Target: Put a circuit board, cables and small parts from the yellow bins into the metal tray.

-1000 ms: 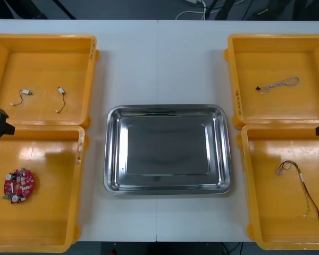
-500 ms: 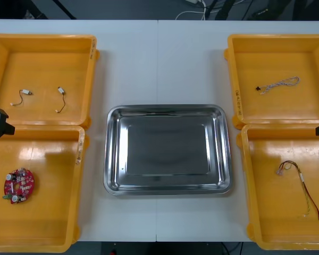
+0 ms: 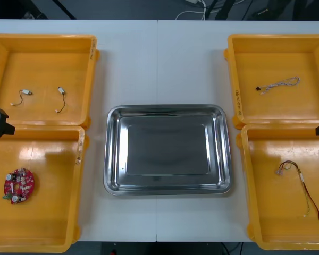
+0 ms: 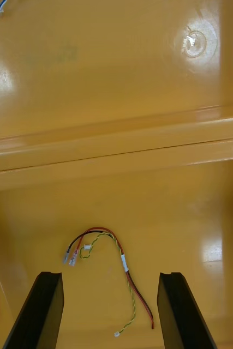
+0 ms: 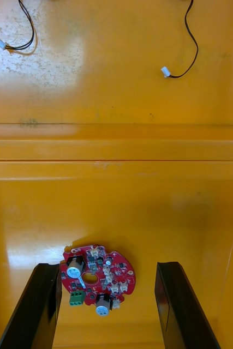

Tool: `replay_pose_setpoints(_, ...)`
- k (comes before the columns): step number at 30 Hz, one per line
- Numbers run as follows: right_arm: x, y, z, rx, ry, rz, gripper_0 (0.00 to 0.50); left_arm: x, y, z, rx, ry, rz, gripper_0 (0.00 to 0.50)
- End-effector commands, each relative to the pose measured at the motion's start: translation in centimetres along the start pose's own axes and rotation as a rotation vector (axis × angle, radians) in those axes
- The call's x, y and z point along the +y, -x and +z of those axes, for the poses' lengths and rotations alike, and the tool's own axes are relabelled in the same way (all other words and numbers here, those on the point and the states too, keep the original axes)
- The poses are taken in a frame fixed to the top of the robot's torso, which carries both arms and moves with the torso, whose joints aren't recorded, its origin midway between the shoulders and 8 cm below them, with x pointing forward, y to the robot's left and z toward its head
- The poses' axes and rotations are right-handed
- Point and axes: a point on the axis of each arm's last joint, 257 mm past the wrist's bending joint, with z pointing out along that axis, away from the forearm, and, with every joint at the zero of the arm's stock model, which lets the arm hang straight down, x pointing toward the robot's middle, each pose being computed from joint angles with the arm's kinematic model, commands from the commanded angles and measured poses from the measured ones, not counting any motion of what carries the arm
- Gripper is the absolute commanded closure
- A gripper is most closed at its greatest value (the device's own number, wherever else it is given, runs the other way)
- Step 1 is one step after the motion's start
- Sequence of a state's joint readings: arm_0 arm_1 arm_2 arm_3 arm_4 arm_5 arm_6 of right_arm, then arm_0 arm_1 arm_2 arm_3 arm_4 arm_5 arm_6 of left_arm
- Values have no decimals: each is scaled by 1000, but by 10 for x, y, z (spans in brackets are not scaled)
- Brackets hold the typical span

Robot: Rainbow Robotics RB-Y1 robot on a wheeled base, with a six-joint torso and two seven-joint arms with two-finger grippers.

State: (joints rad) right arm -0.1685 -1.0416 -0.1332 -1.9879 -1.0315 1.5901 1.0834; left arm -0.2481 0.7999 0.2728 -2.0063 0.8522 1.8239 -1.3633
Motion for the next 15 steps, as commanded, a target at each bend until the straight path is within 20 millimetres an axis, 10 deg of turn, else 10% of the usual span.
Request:
replay_pose_setpoints(1, -11, 10, -17, -32, -34, -44, 0, 18, 10, -18, -46, 57, 53, 0)
replay_pose_setpoints(15, -11, 10, -17, -32, -34, -44, 0, 18, 10, -18, -46, 57, 53, 0)
